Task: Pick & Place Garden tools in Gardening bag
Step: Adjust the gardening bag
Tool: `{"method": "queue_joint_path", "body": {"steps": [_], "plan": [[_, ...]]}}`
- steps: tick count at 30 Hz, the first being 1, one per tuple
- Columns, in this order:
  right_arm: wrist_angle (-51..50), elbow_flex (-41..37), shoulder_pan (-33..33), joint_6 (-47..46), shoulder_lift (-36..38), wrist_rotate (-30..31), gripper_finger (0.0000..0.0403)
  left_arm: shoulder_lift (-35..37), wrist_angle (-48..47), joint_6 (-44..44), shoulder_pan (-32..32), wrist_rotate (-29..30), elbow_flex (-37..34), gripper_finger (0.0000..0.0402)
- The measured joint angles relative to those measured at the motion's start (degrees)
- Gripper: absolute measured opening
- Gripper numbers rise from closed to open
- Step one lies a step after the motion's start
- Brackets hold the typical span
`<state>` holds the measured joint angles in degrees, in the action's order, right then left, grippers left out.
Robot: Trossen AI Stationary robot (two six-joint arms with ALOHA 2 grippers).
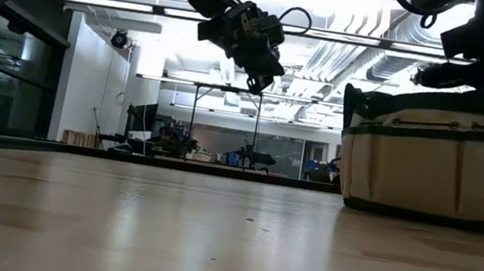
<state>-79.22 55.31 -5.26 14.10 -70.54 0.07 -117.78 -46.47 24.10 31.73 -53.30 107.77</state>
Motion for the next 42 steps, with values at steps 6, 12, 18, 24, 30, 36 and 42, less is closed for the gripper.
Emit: {"method": "queue_joint_path", "body": {"steps": [6, 12, 18, 24, 30, 36, 42], "plan": [[-0.08, 0.0, 0.0, -5.46, 0.0, -0.01, 0.0002, 0.0, -0.01, -0.3, 0.1, 0.28, 0.0, 0.0], [-2.11, 0.02, 0.01, -8.84, 0.15, 3.0, 0.0002, 0.0, 0.01, -0.37, 0.1, 0.3, 0.0, 0.0], [-7.08, 0.02, 0.02, -7.36, 0.15, 8.58, 0.0002, 0.0, 0.01, -0.37, 0.1, 0.28, 0.0, 0.0], [-8.58, 0.02, 1.88, -6.13, 0.15, 16.5, 0.0002, 0.0, 0.01, -0.38, 0.01, 0.26, 0.0, 0.0], [-8.63, 0.02, 4.5, -1.69, 0.15, 19.72, 0.0002, 0.0, -0.01, -0.39, -0.01, 0.22, 0.0, 0.0], [-8.61, 0.02, 5.81, -2.95, 0.15, 19.11, 0.0002, 0.0, -0.03, -0.39, -0.01, 0.17, 0.0, 0.0], [-8.4, 0.02, 5.79, -4.29, 0.15, 17.64, 0.0002, 0.0, -0.01, -0.39, -0.01, 0.16, -0.01, 0.0]]}}
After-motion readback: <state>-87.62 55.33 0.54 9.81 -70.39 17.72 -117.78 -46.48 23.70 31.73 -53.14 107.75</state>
